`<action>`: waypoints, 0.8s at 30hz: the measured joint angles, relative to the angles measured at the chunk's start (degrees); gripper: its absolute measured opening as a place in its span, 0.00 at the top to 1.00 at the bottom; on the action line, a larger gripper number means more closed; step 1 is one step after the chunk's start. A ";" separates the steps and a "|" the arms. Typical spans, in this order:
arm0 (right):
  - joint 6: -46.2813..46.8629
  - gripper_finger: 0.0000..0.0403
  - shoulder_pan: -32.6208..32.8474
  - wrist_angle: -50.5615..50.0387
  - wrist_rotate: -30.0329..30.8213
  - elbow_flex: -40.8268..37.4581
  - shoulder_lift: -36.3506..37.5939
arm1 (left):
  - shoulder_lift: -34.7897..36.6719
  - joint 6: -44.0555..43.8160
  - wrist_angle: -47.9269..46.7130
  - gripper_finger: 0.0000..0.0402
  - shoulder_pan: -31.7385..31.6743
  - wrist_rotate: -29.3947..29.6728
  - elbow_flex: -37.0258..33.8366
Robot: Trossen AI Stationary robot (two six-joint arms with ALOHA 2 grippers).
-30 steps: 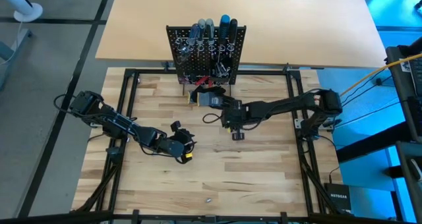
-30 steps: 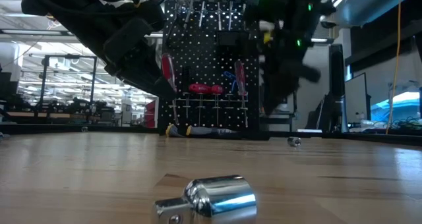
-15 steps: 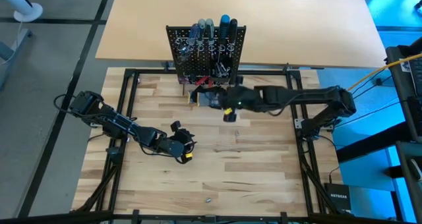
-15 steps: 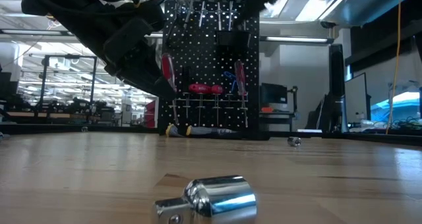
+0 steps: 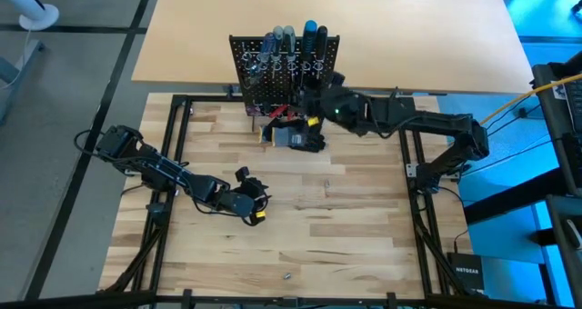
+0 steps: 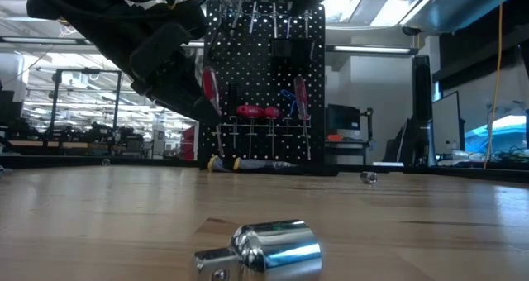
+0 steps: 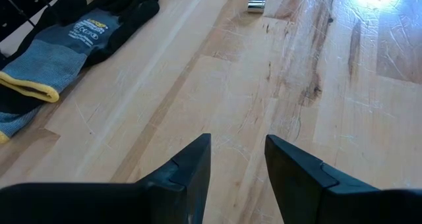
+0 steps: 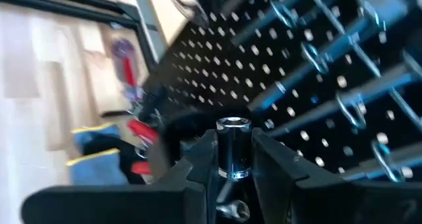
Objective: Hang tools onto peg board
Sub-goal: Put the socket into the pegboard bin
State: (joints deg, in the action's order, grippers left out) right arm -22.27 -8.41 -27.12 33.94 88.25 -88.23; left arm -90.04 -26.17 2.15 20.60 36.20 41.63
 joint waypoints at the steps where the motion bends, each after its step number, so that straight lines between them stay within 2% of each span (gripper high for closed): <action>1: 0.58 0.81 -0.79 -0.27 -0.01 0.00 -0.01 | 0.00 0.00 0.00 0.67 0.00 -0.01 -0.02; 7: 5.24 0.78 -3.92 -1.14 -1.68 0.00 -0.02 | 0.00 0.02 0.00 0.67 0.00 -0.02 -0.01; 17: 6.93 0.51 -4.34 -1.81 -3.48 0.00 -0.02 | 0.00 0.02 0.00 0.67 -0.01 0.00 -0.02; 24: 7.48 0.43 -1.01 -5.91 -1.92 -0.02 1.05 | 0.00 0.02 -0.04 0.67 -0.02 -0.01 -0.01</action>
State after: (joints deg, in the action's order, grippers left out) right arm -14.79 -9.43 -33.02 32.02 88.23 -87.17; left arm -90.04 -26.15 2.11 20.58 36.19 41.62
